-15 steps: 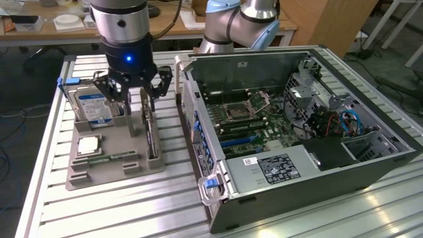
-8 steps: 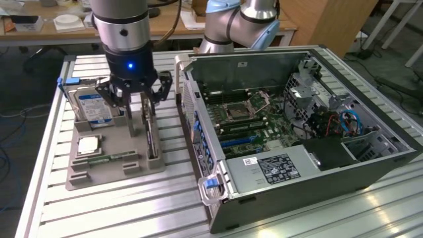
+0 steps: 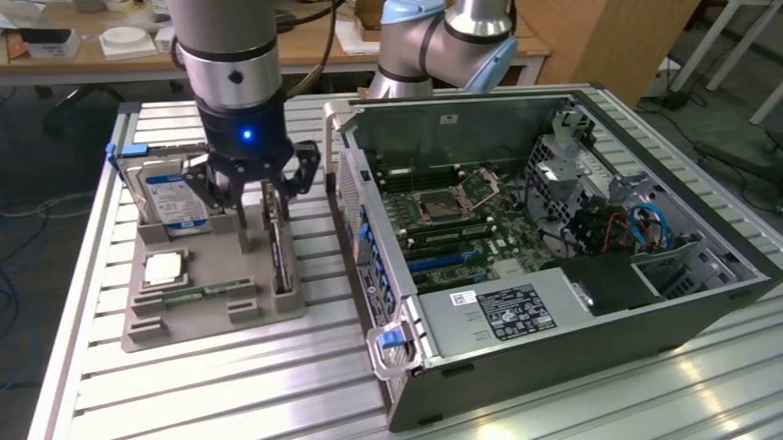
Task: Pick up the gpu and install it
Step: 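Pick up the gpu and move the gpu toward the slot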
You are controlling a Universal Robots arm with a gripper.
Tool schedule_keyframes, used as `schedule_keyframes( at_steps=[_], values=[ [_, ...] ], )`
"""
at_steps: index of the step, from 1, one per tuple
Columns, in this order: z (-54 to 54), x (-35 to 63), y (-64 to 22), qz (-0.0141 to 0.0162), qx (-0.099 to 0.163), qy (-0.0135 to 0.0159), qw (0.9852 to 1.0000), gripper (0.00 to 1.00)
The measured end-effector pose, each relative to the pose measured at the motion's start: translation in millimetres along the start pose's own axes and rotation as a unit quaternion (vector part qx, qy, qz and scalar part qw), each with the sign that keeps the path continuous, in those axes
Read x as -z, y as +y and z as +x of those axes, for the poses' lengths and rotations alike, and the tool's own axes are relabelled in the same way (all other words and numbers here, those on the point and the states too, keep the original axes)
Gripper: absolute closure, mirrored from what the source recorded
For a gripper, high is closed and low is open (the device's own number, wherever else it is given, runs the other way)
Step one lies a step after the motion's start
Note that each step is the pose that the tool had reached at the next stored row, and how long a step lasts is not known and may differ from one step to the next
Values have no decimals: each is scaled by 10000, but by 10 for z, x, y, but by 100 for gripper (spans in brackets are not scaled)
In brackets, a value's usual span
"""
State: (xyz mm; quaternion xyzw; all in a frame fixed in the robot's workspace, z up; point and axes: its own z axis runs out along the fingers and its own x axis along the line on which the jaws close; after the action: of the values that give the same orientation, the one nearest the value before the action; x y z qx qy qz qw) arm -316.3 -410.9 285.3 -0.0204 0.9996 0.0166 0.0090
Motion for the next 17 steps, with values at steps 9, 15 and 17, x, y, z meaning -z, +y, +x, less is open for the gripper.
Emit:
schedule_keyframes(
  at_steps=[9,15,17],
  values=[
    [-56,-162,-15,0,-27,-1,10000,45],
    [-81,-269,-22,0,-33,-1,10000,45],
    [-80,-305,-23,1,-52,-2,10000,45]
  ],
)
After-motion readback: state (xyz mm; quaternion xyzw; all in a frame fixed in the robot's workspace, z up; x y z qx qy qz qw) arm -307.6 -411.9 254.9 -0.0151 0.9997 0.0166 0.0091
